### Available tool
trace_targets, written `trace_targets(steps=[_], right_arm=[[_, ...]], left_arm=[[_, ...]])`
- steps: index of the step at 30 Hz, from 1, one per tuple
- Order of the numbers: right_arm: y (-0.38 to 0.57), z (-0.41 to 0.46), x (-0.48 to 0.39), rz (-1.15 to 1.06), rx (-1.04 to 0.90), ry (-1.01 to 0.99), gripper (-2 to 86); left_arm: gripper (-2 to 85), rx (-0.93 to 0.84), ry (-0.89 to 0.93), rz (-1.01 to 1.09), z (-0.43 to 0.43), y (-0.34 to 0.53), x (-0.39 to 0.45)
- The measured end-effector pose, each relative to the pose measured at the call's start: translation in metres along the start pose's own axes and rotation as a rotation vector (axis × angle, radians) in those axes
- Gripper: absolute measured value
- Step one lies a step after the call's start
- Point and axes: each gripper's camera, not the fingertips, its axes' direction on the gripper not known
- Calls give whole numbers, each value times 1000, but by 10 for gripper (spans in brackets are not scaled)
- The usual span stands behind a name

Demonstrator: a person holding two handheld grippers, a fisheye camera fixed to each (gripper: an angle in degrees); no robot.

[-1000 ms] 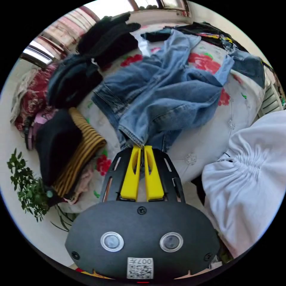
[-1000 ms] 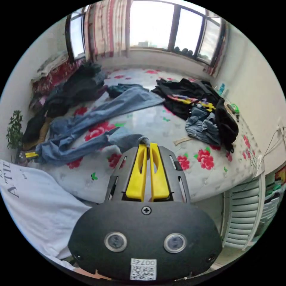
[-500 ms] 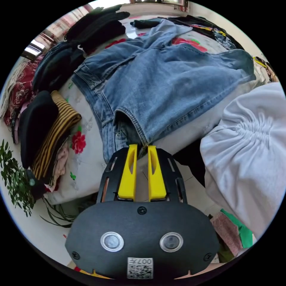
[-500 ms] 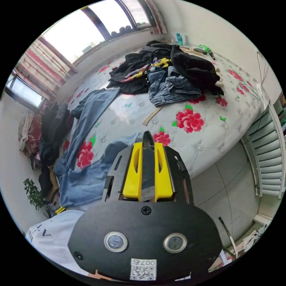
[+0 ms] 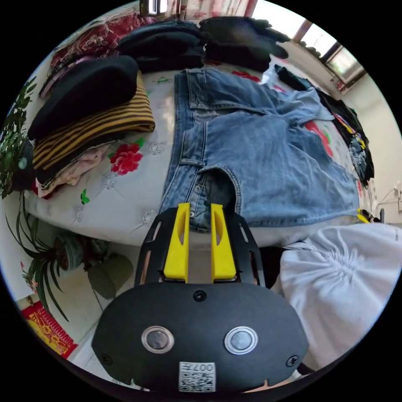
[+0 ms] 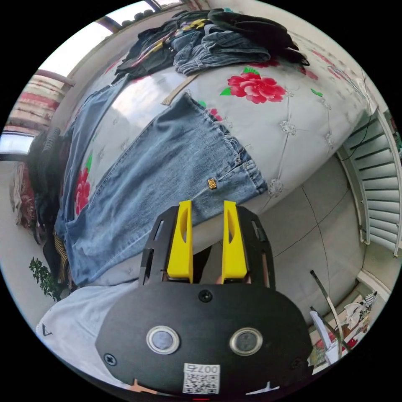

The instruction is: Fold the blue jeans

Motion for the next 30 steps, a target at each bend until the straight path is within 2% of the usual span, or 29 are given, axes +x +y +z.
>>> trace_targets(steps=[4, 6, 11, 13, 14, 16, 17, 21, 25, 30], right_arm=[[-22, 8, -2, -42, -82, 66, 22], [-24, -6, 0, -103, -44, 121, 8], [-15, -14, 20, -49, -12, 169, 5], [-11, -27, 16, -22, 80, 251, 8], [-8, -43, 6, -30, 189, 260, 11], [-8, -62, -15, -72, 343, 213, 18], [-17, -65, -32, -117, 385, 142, 23], [-85, -34, -99, -256, 276, -201, 40], [-140, -3, -168, -312, 251, -256, 52], [-226, 38, -248, -341, 199, -228, 67]], left_arm=[[36, -81, -46, 11, 13, -17, 3], [23, -158, -32, 50, 8, -15, 2], [29, -74, 71, -8, -12, 32, -9], [31, -57, 92, -64, -19, 44, -18], [40, -51, 67, -105, -28, 46, -25], [50, -4, 47, -124, -48, 43, -34], [57, 49, 36, -127, -61, 34, -39], [91, 187, 65, -91, -84, -36, -49], [111, 203, 128, -26, -76, -120, -45], [114, 131, 43, 52, -47, -231, -42]])
